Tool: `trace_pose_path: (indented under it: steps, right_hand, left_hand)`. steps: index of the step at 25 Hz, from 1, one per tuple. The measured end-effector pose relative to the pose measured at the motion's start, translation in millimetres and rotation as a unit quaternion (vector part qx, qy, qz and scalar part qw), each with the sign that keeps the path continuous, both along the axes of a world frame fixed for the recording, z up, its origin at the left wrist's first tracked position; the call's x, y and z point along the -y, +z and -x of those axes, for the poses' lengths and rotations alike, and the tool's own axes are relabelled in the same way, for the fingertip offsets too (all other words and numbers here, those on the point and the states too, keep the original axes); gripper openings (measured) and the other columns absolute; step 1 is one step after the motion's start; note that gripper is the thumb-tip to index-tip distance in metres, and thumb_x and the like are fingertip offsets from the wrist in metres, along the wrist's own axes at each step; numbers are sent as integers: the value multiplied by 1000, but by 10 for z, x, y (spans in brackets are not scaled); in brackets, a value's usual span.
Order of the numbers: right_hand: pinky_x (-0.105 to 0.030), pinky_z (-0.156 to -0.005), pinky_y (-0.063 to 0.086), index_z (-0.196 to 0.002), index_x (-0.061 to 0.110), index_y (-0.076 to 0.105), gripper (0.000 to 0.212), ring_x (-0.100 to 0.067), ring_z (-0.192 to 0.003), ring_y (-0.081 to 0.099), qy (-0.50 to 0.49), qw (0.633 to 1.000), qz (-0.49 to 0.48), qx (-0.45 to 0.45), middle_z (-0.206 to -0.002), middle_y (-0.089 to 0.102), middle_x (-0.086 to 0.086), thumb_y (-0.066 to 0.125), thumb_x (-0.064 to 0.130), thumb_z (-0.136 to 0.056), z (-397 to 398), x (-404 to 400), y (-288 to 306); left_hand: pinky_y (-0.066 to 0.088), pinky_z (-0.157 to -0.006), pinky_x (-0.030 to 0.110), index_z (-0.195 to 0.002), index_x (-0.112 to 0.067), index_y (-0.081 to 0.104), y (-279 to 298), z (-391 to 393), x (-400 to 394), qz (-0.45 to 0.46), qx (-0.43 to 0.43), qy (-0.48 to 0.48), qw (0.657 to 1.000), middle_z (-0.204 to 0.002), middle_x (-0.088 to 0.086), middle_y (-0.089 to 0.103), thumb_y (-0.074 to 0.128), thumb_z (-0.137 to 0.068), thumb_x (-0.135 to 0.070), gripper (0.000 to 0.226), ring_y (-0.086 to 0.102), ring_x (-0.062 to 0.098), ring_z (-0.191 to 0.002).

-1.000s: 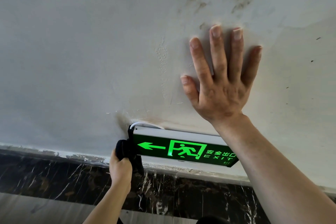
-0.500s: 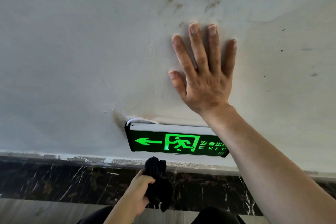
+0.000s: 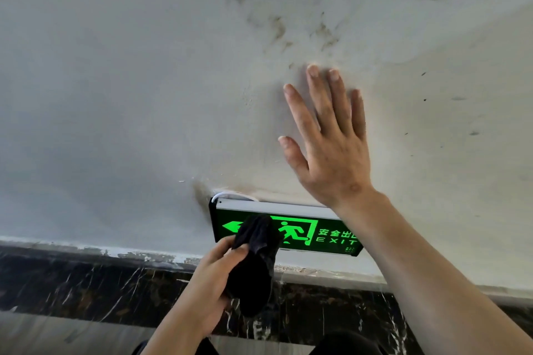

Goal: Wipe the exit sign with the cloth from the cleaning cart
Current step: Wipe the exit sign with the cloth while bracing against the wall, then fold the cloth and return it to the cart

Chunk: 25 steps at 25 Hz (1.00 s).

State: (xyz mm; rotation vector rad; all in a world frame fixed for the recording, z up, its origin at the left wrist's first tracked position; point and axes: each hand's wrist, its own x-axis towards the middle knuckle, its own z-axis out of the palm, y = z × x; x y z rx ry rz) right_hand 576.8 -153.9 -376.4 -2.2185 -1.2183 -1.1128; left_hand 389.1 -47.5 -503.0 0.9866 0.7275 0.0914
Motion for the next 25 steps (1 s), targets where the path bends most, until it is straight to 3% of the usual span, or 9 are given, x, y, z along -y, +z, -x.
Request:
trace_pose_path:
  steps: [2,4,6,9,14,17,20,22,25]
  right_hand:
    - [-47,-120,10,-149,16,30,59,-29,-148,10,59,993,-25,-96,-159,22,-12,42,40,-97,241,151,-83]
    - [-42,-118,22,-147,31,30,56,-13,-147,16,121,954,-24,-272,-159,26,6,42,48,-95,510,317,-219]
    - [-35,-113,32,-140,55,30,52,7,-138,26,161,861,-18,-482,-148,32,33,45,57,-90,687,457,-335]
    - [-31,-104,43,-127,62,43,46,10,-121,47,194,728,-61,-654,-127,53,37,57,54,-84,724,597,-460]
    - [-34,-84,57,-109,37,67,29,-16,-105,66,192,643,-197,-714,-108,71,9,72,25,-83,697,661,-588]
    - [-35,-75,58,-102,22,70,26,-24,-98,70,182,545,-313,-756,-103,74,-4,72,25,-76,691,666,-438]
    - [-35,-71,58,-100,17,69,29,-24,-93,71,164,488,-365,-776,-103,73,-9,71,25,-72,729,680,-54]
    - [-36,-68,58,-99,14,69,26,-24,-90,71,149,452,-406,-780,-101,73,-10,68,23,-74,770,692,268]
    - [-38,-63,58,-98,11,68,23,-25,-85,70,146,408,-441,-786,-97,71,-14,65,19,-77,811,723,949]
  left_hand:
    - [59,-76,35,-103,-22,77,198,-36,-13,-25,35,-26,999,-109,12,77,69,-81,-24,24,73,27,-100]
    - [58,-75,30,-107,-23,76,376,-76,-20,-59,66,-63,994,-110,10,76,69,-82,-29,27,73,24,-101]
    - [56,-81,31,-110,-25,76,500,-119,-20,-97,82,-102,987,-111,9,76,72,-84,-31,26,73,24,-103]
    - [55,-83,29,-109,-31,76,594,-180,-35,-157,85,-152,972,-109,4,77,74,-90,-28,19,73,21,-103]
    - [57,-80,28,-106,-26,76,598,-211,-76,-123,76,-144,979,-111,6,76,76,-77,-26,29,72,24,-104]
    - [60,-84,32,-113,-16,75,707,-186,-51,-44,87,-115,989,-119,13,73,71,-83,-16,30,69,27,-111]
    - [58,-90,42,-119,-14,72,1060,-127,22,3,78,-107,991,-120,15,73,68,-86,-10,34,69,32,-112]
    - [58,-86,46,-119,-14,72,1356,-73,105,4,52,-118,992,-113,17,74,71,-82,-5,38,71,35,-103]
    - [59,-79,39,-117,-10,72,1980,30,211,-19,21,-145,989,-105,18,76,70,-86,2,33,73,30,-92]
